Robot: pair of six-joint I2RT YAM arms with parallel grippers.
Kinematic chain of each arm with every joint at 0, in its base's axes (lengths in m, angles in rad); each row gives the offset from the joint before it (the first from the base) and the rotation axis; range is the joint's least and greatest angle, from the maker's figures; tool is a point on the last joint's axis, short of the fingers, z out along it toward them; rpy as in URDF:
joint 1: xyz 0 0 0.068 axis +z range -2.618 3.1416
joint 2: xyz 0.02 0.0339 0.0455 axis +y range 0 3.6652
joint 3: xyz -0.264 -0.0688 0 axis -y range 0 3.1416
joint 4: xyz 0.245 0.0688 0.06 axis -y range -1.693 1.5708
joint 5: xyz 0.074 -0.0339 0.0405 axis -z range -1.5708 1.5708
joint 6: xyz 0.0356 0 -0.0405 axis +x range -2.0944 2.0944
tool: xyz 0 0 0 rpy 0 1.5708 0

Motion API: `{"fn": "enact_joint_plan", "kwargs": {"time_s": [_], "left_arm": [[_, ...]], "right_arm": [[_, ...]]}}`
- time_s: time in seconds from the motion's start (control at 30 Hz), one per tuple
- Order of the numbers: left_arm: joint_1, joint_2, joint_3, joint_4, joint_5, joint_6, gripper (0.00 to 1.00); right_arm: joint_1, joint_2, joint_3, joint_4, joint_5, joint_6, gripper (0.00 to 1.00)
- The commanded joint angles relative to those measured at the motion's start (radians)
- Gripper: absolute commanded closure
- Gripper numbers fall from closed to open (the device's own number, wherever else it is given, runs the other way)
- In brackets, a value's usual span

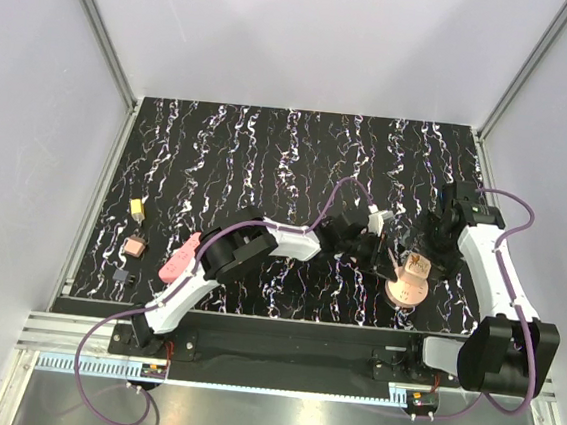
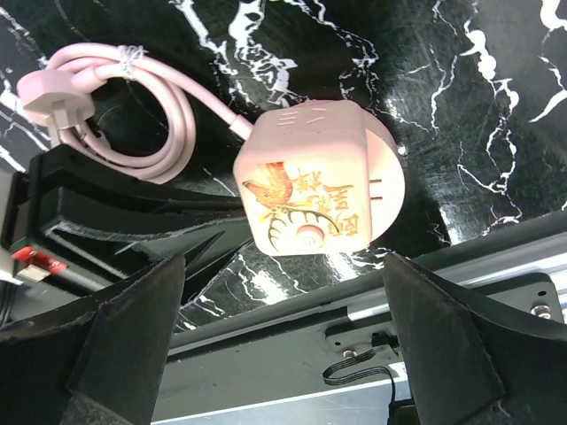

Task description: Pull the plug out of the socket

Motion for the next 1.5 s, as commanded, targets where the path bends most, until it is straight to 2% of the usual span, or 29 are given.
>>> {"fn": "enact_joint_plan", "kwargs": {"time_s": [0.0,0.17,0.3,0.43,0.53,0.87,0.93,1.33,1.47], "left_arm": [[0.0,0.008,-0.013,0.018,0.028,0.026,0.88],[-0.001,-0.04,-0.099,0.159,0.003,-0.036,0.92],[-0.006,-0.02,-0.096,0.217,0.021,-0.116,0.93],[-0.017,0.017,-0.098,0.361,0.041,-0.215,0.93],[-0.024,0.003,-0.104,0.357,0.032,-0.187,0.94],[-0.04,-0.005,-0.102,0.305,0.014,-0.147,0.94],[-0.04,-0.002,-0.099,0.296,0.009,-0.144,0.94],[-0.04,0.038,-0.049,0.222,0.014,-0.141,0.95],[-0.04,0.041,-0.039,0.213,0.014,-0.138,0.95]], "right_arm": [[0.004,0.001,-0.019,0.004,0.038,0.049,0.0],[0.004,0.015,-0.031,0.01,0.038,0.049,0.0],[0.004,0.025,-0.028,0.01,0.047,0.048,0.01],[0.004,0.036,-0.028,0.011,0.05,0.048,0.04],[0.004,0.041,-0.033,0.013,0.035,0.045,0.09],[0.004,0.08,-0.025,0.014,0.05,0.035,0.12],[0.004,0.091,-0.021,0.014,0.05,0.028,0.16],[0.004,0.116,-0.008,0.022,0.047,0.008,0.16],[0.004,0.123,-0.005,0.022,0.052,0.006,0.2]]}}
